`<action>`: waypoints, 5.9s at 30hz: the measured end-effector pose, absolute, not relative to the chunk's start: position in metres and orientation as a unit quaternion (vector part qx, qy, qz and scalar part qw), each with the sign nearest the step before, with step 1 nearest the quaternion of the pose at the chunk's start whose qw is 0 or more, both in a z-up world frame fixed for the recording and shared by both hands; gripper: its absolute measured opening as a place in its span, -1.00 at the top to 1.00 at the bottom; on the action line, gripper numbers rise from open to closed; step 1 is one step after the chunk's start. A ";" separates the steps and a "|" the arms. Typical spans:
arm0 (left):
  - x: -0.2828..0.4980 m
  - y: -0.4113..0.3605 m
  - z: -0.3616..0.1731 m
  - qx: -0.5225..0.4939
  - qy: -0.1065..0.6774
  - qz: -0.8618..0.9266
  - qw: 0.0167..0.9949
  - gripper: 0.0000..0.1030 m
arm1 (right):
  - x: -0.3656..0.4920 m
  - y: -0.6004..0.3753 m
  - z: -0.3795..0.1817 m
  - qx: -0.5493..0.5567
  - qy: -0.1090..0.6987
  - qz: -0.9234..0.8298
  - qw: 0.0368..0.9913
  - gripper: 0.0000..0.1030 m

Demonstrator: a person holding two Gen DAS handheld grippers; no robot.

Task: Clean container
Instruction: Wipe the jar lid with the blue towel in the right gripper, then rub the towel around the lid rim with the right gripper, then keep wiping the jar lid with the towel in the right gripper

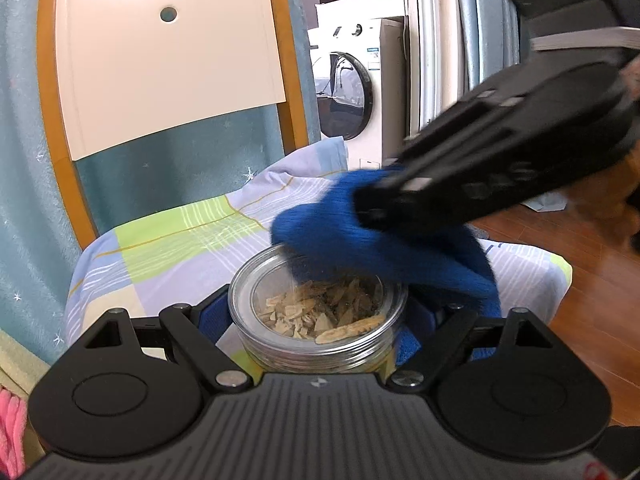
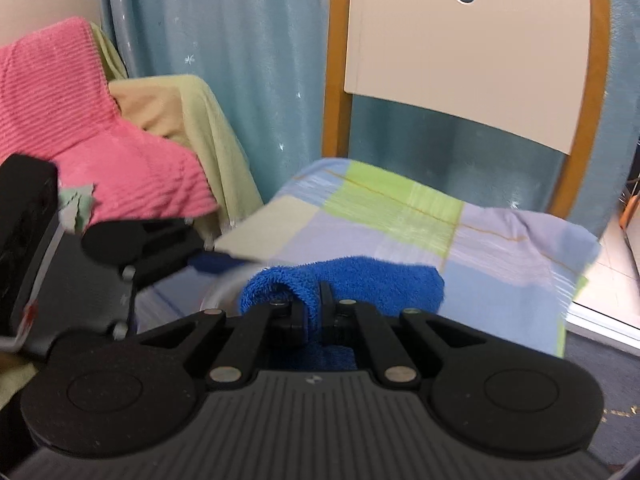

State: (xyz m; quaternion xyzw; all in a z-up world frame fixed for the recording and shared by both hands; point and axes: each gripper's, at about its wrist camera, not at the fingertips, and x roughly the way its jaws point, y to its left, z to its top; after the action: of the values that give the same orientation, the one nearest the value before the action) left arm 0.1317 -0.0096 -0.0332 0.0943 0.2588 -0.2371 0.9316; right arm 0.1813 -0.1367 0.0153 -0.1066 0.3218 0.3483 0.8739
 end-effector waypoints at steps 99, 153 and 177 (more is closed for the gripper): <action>0.154 0.004 -0.039 0.097 0.262 -0.242 0.929 -0.67 | 0.186 -0.111 0.009 -0.067 0.309 0.345 0.884 0.96; 0.148 0.001 -0.040 0.095 0.259 -0.239 0.931 -0.67 | 0.164 -0.132 0.017 -0.104 0.324 0.363 0.867 0.94; 0.158 0.006 -0.041 0.098 0.260 -0.243 0.929 -0.67 | 0.157 -0.125 0.015 -0.107 0.307 0.364 0.873 0.94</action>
State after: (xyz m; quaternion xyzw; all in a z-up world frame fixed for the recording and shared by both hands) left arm 0.1578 0.0059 -0.0407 0.0984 0.2601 -0.2435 0.9292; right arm 0.1569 -0.1251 0.0154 -0.1070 0.3066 0.3640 0.8730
